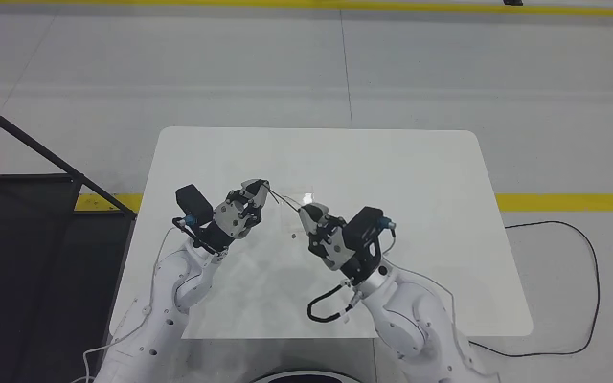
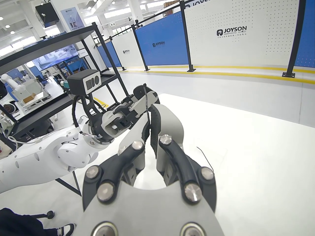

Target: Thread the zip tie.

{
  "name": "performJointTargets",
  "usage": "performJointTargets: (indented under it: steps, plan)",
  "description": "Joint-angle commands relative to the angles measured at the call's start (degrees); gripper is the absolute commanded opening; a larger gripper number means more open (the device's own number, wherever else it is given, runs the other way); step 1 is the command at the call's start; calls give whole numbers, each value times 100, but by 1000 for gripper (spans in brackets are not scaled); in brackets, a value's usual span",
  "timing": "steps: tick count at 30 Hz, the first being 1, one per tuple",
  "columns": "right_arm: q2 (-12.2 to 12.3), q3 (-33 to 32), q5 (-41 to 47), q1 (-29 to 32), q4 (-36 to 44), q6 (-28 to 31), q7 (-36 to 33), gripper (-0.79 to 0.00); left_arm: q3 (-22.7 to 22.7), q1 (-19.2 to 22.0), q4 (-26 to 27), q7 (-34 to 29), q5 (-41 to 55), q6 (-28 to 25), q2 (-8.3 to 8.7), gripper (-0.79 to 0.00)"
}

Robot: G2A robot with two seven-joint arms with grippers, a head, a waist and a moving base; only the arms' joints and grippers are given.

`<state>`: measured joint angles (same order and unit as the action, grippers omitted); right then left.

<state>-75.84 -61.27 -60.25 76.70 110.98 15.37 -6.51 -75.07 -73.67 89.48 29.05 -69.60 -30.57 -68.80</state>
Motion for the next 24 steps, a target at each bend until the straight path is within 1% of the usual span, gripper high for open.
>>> performJointTargets:
  steps: [1,16,24]
  plan:
    - [-2,5,-5,-15,0,-5,-10,-785,0,0,0,0,0,0,0,-785]
    - [-13,22,8,-40,-1,-58,4,-785,0,0,0,0,0,0,0,-785]
    - [-5,-15,29,11,-19,12,68,-785,0,0,0,0,0,0,0,-785]
